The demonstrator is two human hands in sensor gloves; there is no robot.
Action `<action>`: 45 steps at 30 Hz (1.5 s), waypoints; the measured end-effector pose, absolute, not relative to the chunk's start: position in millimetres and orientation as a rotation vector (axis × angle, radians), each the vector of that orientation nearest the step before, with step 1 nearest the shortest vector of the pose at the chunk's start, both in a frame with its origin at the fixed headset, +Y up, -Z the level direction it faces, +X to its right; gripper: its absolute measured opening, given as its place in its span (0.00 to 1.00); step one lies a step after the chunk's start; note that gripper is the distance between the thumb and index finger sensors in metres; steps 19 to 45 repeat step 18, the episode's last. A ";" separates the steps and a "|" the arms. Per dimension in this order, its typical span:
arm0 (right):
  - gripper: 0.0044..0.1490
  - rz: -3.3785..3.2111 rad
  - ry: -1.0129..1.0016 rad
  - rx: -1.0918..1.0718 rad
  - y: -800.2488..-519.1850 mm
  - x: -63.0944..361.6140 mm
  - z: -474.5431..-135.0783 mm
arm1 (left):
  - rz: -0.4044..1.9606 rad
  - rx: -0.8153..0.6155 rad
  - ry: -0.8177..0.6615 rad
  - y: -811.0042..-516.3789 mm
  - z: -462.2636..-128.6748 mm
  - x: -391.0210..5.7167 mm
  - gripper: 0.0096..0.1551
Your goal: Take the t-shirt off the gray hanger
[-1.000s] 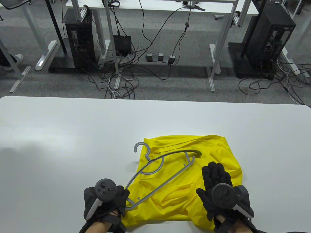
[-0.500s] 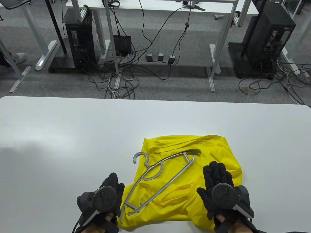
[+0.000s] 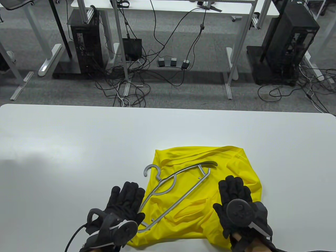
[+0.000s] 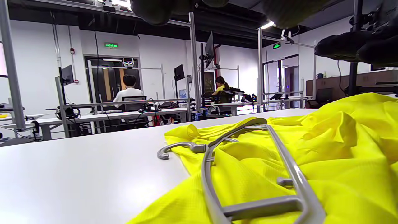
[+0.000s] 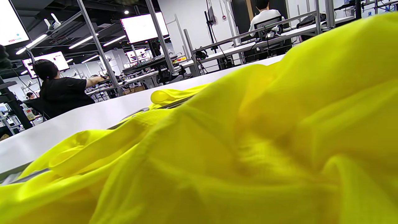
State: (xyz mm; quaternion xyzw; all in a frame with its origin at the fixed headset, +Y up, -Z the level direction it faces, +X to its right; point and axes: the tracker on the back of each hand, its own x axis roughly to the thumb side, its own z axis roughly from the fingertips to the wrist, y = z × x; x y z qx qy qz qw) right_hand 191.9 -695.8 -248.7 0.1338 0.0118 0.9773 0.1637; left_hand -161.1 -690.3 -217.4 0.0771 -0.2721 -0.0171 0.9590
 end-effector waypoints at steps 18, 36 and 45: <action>0.48 2.798 0.109 0.376 -701.5 187.9 -252.9 | -0.067 0.125 -0.540 -693.1 -217.4 -152.9 0.46; 0.48 2.798 0.109 0.376 -701.5 187.9 -252.9 | -0.067 0.125 -0.540 -693.1 -217.4 -152.9 0.46; 0.48 2.798 0.109 0.376 -701.5 187.9 -252.9 | -0.067 0.125 -0.540 -693.1 -217.4 -152.9 0.46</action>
